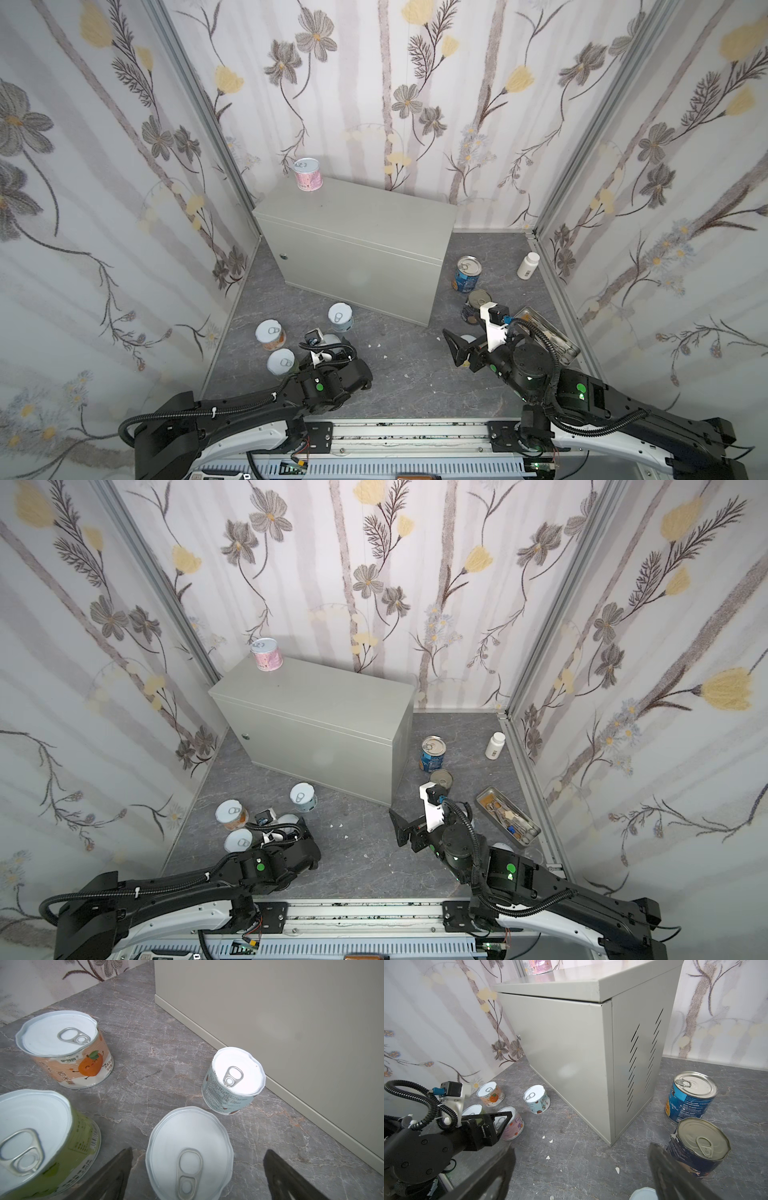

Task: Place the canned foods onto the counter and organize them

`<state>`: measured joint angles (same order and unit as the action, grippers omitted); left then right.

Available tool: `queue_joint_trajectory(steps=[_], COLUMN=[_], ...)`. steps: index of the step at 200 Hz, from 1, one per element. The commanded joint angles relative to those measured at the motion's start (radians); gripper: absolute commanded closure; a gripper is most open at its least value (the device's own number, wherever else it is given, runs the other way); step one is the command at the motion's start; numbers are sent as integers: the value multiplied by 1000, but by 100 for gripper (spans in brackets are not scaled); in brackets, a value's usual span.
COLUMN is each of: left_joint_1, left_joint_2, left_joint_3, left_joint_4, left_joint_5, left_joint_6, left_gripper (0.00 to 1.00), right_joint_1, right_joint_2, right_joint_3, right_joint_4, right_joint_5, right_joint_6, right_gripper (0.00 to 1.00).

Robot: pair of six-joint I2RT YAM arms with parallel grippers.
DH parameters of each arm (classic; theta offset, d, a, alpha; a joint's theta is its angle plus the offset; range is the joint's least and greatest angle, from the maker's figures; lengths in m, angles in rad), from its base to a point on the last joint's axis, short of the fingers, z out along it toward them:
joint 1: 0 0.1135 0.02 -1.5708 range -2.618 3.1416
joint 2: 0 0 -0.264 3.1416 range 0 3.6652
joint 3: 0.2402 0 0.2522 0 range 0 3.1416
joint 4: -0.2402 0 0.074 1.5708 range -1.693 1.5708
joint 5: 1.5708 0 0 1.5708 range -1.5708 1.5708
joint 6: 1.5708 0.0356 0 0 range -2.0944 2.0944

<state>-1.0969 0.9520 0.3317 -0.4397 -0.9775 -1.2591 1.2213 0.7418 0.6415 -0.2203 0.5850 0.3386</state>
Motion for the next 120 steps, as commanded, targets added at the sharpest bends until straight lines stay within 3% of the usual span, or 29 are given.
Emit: queue_joint_trajectory(steps=[1, 120], left_joint_1=[7, 216], left_joint_2=[2, 88], left_joint_3=[-18, -107], left_joint_4=[46, 438], left_joint_5=[-39, 195], left_joint_6=[-27, 267], left_gripper=[0, 0], right_joint_1=[0, -14], right_joint_2=[20, 110], right_joint_3=[-1, -13], right_joint_4=[20, 102], right_joint_5=[-14, -59], right_joint_6=[5, -3], right_gripper=[0, 0])
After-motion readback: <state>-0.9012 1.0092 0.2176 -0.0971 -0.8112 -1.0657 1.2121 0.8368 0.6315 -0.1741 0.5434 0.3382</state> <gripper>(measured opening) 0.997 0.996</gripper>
